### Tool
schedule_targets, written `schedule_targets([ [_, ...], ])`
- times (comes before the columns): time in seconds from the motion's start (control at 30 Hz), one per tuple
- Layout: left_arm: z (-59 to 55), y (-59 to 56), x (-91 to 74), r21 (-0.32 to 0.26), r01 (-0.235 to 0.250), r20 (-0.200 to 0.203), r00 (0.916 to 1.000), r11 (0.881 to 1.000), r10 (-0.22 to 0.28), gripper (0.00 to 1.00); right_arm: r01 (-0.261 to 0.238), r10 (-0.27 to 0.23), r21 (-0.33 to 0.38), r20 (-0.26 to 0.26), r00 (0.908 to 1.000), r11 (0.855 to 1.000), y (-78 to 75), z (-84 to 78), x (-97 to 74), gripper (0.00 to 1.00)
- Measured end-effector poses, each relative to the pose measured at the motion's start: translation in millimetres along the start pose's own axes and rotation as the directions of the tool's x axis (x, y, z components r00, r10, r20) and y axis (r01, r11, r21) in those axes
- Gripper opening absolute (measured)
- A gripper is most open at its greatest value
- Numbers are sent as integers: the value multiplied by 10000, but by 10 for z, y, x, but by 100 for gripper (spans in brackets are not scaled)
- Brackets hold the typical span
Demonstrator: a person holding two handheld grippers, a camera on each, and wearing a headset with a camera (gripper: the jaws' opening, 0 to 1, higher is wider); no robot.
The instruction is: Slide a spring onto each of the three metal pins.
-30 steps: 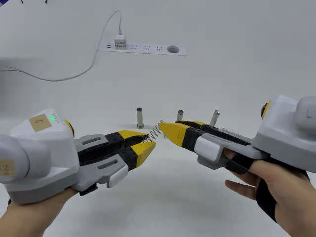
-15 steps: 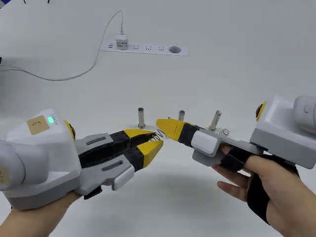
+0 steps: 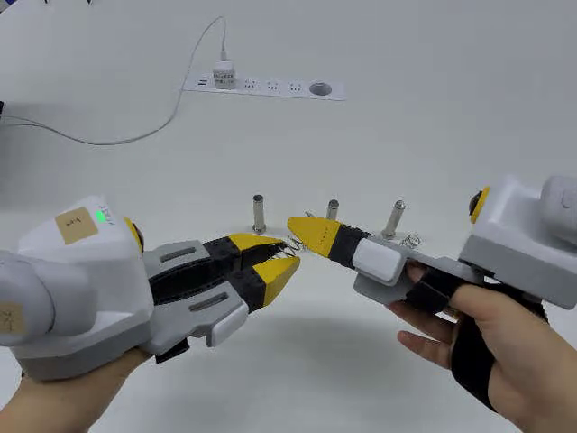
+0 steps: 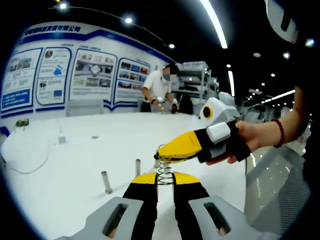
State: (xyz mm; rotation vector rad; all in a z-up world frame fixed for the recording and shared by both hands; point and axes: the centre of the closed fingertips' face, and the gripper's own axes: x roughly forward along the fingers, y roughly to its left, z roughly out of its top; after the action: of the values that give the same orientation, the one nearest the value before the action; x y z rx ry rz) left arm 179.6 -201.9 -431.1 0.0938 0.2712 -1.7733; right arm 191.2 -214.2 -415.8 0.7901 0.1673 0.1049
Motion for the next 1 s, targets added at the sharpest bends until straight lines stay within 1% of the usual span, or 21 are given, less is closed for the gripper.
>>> schedule_targets([
  [0.13,-46,11,21,140,-82,-263,9996,9999,86,11,102,-115,-810,-162,9998,9967,3,-25,12,11],
  [0.23,-69,25,31,296,-157,-427,9989,9994,170,15,269,-302,-1366,-227,9993,9903,-7,-34,24,11],
  [0.3,-71,24,31,310,-151,-467,9988,9994,165,19,318,-356,-1573,-213,9991,9870,-9,-25,29,11],
  [0.37,-71,25,27,393,-128,-483,9987,9991,147,20,355,-388,-1702,-159,9991,9848,-14,-1,35,11],
  [0.43,-97,38,18,500,-181,-633,9978,9986,212,24,403,-424,-1896,-69,9991,9810,-26,39,45,11],
  [0.53,-138,68,-2,619,-327,-823,9959,9975,378,27,537,-548,-2333,14,9985,9709,-45,93,67,11],
  [0.63,-182,93,-29,646,-449,-988,9938,9969,511,30,673,-690,-2830,37,9976,9567,-65,134,98,11],
  [0.7,-215,102,-49,602,-516,-1135,9918,9969,582,32,872,-909,-2971,14,9959,9508,-103,157,125,11],
  [0.73,-226,109,-62,570,-586,-1178,9909,9967,650,32,1007,-1052,-3192,30,9944,9423,-130,179,143,11],
  [0.87,-250,118,-92,499,-775,-1256,9886,9957,832,36,1062,-1104,-3589,88,9938,9273,-161,252,224,11],
  [1.0,-277,115,-98,647,-850,-1333,9867,9943,930,38,1155,-1196,-4101,158,9927,9047,-184,313,330,11],
])
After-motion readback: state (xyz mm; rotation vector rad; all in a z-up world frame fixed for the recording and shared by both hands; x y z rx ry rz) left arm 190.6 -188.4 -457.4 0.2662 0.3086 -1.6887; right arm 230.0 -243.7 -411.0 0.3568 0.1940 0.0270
